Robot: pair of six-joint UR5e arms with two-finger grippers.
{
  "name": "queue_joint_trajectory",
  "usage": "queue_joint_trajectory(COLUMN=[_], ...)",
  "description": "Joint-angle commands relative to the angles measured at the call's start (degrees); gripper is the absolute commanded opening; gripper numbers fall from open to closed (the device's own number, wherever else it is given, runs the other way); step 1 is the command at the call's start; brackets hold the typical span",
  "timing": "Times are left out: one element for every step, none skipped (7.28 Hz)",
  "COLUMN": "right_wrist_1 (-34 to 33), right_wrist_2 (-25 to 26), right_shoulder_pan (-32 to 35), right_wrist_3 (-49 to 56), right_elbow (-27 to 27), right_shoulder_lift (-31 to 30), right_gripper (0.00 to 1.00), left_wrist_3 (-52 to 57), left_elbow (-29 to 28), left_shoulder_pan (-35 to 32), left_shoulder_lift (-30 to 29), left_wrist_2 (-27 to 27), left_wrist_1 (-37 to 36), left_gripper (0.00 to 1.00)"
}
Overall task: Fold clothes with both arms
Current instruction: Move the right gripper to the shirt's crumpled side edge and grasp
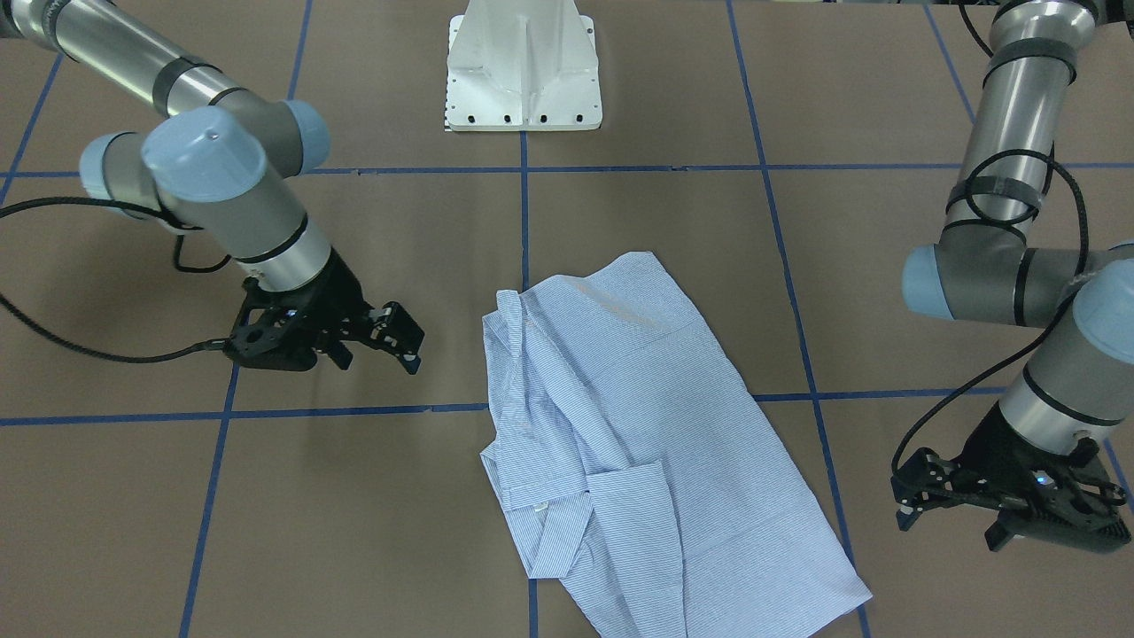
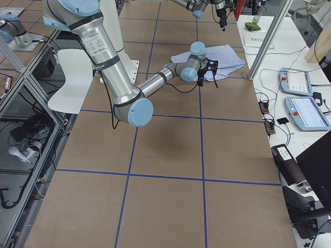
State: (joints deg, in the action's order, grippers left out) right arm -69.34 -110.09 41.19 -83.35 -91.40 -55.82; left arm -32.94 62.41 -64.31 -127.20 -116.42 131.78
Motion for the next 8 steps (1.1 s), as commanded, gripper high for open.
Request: queue_joint_trajectory(right_wrist_1=[-8.52, -8.62, -9.31, -10.71, -10.64, -10.38, -10.12, -10.11], right_wrist_2=[8.54, 10.66, 11.56, 12.35, 13.40, 14.98, 15.69, 15.87], right_shoulder_pan=[-7.24, -9.35, -10.24, -10.77, -11.21, -12.09, -12.62, -12.80], right_wrist_3=[-8.64, -10.68, -11.65, -11.92, -12.88, -14.46, -14.21, -14.13], right_elbow=[-0.19, 0.08, 0.43, 0.87, 2.52, 6.19, 7.54, 7.72], right_shoulder_lift=[6.05, 6.16, 6.16, 6.42, 7.21, 9.57, 10.20, 9.94], right_gripper=[1.00, 1.00, 1.00, 1.00, 0.99, 0.99, 0.99, 0.97], left_wrist_3=[-0.28, -0.28, -1.07, -1.94, -1.95, -2.21, -2.30, -2.39], left_elbow=[1.31, 2.01, 2.02, 2.45, 2.46, 2.46, 2.46, 2.46], left_shoulder_pan=[-0.03, -0.12, -0.03, 0.23, 0.32, 0.32, 0.32, 0.41], left_shoulder_lift=[0.72, 1.16, 1.08, 1.08, 1.17, 1.08, 1.17, 1.43], left_wrist_2=[-0.21, -0.21, -0.21, -0.21, -0.21, -0.21, -0.21, -0.21], left_wrist_1=[-0.04, -0.04, -0.04, -0.04, -0.04, -0.04, -0.04, -0.04], left_gripper=[1.00, 1.00, 1.00, 1.00, 1.00, 1.00, 1.00, 1.00])
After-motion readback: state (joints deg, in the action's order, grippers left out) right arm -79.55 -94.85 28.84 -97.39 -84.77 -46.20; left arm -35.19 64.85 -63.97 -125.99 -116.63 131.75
